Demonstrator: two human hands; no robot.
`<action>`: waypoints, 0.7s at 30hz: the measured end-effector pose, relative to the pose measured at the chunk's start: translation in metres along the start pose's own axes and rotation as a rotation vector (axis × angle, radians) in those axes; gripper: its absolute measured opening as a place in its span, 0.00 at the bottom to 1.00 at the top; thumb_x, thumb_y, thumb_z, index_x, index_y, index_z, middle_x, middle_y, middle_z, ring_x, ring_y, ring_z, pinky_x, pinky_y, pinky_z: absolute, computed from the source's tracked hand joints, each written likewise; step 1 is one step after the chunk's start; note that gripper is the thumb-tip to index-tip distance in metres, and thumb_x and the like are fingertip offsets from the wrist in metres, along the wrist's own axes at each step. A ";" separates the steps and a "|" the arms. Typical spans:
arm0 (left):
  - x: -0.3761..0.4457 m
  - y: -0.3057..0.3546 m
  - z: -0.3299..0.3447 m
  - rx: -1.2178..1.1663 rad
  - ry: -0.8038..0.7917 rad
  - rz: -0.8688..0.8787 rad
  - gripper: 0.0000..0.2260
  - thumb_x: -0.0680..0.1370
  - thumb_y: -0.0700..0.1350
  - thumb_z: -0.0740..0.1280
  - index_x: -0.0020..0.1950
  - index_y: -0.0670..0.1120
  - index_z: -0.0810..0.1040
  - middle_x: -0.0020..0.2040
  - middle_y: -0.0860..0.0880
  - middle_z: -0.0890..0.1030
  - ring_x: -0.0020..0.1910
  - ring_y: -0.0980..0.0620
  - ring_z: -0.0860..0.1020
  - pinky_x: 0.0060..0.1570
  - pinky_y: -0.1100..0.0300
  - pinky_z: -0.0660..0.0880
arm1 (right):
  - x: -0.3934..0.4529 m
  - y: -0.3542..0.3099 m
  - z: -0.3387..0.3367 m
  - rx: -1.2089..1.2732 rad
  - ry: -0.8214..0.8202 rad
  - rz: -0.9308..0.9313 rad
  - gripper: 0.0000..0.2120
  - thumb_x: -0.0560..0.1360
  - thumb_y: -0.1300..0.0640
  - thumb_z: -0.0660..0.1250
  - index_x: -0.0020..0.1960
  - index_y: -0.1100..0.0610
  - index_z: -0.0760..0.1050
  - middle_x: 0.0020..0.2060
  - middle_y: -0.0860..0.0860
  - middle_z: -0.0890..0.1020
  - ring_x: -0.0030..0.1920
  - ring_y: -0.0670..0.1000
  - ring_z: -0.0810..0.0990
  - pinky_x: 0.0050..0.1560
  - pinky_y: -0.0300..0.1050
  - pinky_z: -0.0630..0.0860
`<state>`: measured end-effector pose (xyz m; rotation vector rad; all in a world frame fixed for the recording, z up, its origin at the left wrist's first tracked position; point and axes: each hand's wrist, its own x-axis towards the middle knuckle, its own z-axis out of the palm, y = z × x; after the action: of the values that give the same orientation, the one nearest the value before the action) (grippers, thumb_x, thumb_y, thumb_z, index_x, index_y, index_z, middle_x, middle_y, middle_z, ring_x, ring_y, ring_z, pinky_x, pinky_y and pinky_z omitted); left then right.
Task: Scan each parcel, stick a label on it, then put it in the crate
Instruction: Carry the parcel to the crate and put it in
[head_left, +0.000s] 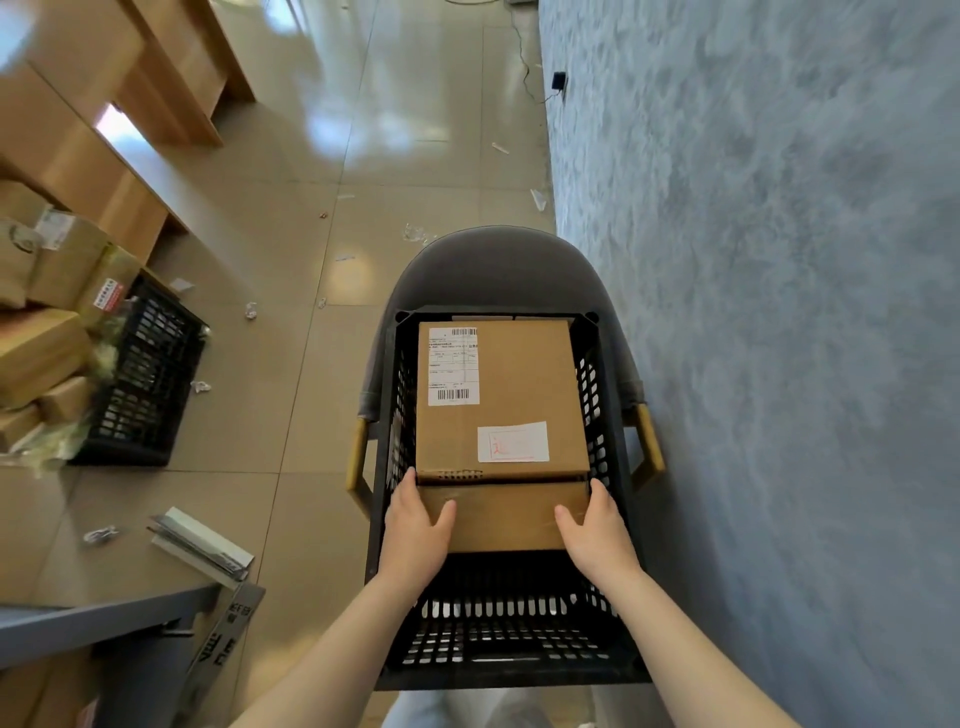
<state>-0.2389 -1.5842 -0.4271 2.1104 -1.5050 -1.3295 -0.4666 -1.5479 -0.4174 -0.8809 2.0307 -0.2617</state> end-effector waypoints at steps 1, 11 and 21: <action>-0.003 0.001 -0.002 0.047 0.000 0.040 0.34 0.80 0.53 0.64 0.81 0.47 0.51 0.79 0.48 0.59 0.78 0.48 0.57 0.76 0.48 0.58 | -0.005 0.000 -0.002 -0.021 0.012 -0.024 0.35 0.80 0.47 0.62 0.80 0.56 0.50 0.77 0.54 0.61 0.75 0.55 0.63 0.73 0.55 0.66; -0.038 0.010 -0.032 0.747 -0.083 0.539 0.30 0.81 0.54 0.59 0.81 0.49 0.54 0.80 0.49 0.57 0.80 0.48 0.53 0.78 0.52 0.49 | -0.080 0.006 -0.025 -0.338 0.126 -0.178 0.31 0.81 0.51 0.60 0.79 0.59 0.54 0.77 0.53 0.61 0.77 0.53 0.58 0.77 0.48 0.58; -0.081 0.038 -0.059 1.065 -0.273 1.113 0.25 0.82 0.52 0.56 0.79 0.51 0.58 0.79 0.50 0.61 0.79 0.48 0.55 0.78 0.49 0.49 | -0.208 0.036 0.008 -0.340 0.383 -0.111 0.23 0.82 0.52 0.58 0.75 0.55 0.64 0.73 0.50 0.68 0.73 0.51 0.65 0.74 0.45 0.63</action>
<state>-0.2222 -1.5510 -0.3269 0.8473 -3.2135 -0.3589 -0.4030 -1.3807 -0.3049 -1.2312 2.4297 -0.1557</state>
